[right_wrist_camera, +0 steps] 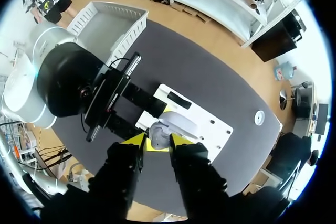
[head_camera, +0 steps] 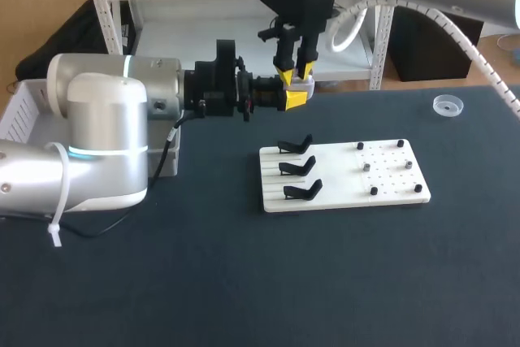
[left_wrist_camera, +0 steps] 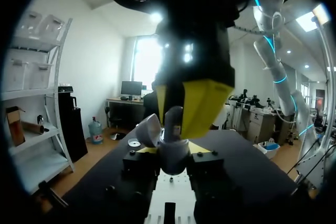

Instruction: Pick up each earbud case from the left stands, insert the matching earbuds, close the lid, and place the case in the box.

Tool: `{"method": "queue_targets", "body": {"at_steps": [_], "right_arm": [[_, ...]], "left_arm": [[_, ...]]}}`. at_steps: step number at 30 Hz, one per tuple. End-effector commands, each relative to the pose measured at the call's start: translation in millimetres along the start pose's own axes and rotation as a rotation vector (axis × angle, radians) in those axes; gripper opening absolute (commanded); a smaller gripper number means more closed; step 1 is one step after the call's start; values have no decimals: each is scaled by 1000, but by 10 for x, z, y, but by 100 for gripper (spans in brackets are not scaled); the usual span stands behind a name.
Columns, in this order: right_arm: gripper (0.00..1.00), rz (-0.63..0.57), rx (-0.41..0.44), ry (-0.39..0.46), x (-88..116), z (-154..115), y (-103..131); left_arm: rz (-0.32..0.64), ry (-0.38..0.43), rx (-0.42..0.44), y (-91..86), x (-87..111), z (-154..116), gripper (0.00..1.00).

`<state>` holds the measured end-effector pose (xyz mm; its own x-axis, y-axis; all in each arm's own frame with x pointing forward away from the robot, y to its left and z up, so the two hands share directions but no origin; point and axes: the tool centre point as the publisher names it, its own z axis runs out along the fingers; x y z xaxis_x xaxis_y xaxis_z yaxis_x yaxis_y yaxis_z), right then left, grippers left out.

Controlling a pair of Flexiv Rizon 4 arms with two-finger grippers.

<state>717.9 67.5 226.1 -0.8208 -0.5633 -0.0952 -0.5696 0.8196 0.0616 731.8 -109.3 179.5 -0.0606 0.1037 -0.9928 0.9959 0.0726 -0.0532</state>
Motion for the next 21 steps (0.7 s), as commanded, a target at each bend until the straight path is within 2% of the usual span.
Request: {"method": "queue_targets", "body": {"at_steps": [1, 10, 17, 19, 21], "right_arm": [[29, 2, 4, -1, -1, -12, -20], [29, 2, 3, -1, 7, -23, -22], [30, -5, 10, -83, 101, -316, 23], [31, 11, 41, -105, 63, -375, -30], [30, 39, 29, -123, -11, -385, -114]], "left_arm": [[1, -2, -1, -3, 2, -1, 0], [1, -2, -1, -3, 2, -1, 0], [1, -2, -1, -3, 2, -1, 0], [1, -2, -1, -3, 2, -1, 0], [1, -2, -1, -3, 2, -1, 0]]}}
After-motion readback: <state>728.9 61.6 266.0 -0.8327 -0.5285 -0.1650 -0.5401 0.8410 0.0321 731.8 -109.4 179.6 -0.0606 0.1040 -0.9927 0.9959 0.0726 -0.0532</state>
